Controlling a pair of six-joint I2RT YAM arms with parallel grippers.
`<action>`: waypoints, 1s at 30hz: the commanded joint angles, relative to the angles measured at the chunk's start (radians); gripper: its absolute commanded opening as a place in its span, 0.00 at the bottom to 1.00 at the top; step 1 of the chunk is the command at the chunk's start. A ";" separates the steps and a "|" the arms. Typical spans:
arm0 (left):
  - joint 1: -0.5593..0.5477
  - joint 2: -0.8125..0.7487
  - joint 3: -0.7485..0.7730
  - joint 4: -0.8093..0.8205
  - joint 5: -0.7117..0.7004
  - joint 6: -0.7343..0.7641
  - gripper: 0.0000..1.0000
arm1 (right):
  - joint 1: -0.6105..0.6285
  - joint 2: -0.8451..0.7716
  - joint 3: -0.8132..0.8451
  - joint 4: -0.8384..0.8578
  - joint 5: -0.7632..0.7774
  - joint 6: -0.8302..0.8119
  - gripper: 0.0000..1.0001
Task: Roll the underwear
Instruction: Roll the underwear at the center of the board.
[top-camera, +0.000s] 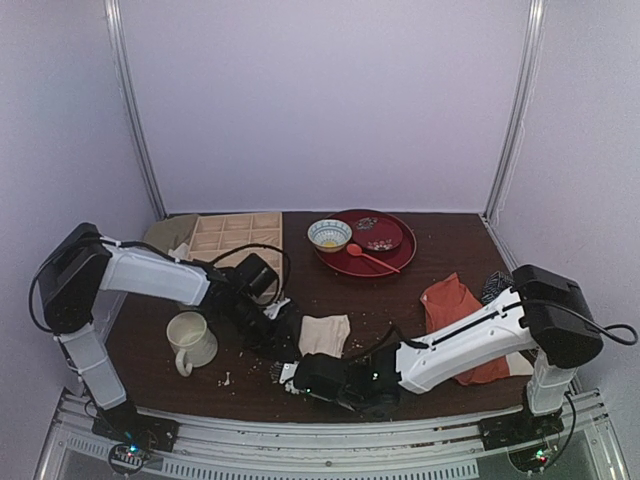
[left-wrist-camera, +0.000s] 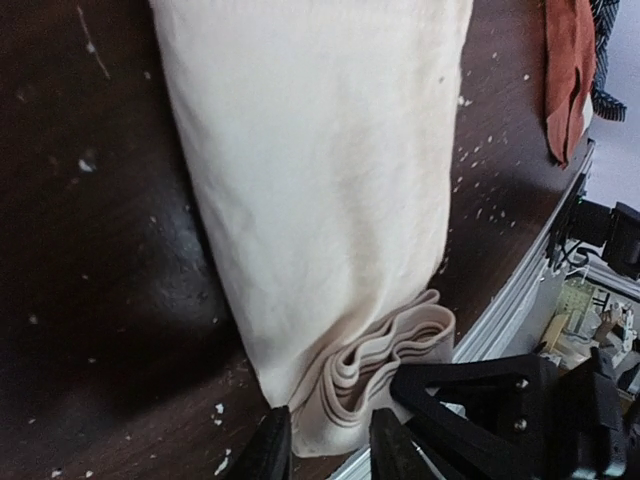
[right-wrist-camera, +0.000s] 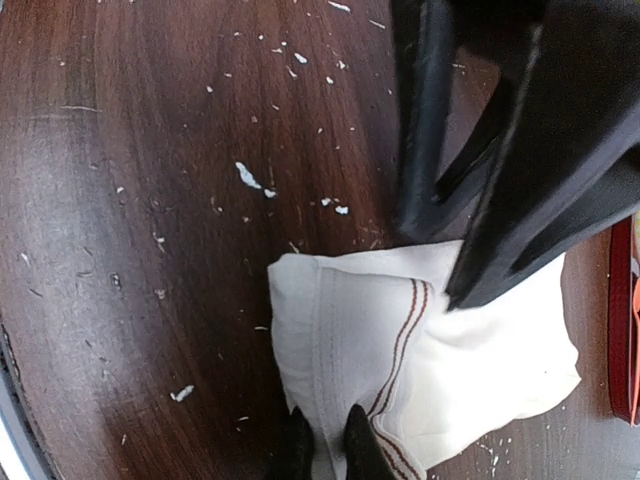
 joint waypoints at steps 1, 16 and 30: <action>0.052 -0.088 0.033 -0.049 -0.048 -0.021 0.38 | -0.037 -0.050 -0.008 -0.091 -0.124 0.048 0.00; 0.078 -0.137 0.020 -0.054 -0.066 -0.042 0.35 | -0.195 -0.084 0.053 -0.178 -0.471 0.123 0.00; 0.078 -0.139 -0.002 -0.034 -0.065 -0.057 0.34 | -0.345 -0.066 0.072 -0.159 -0.801 0.198 0.00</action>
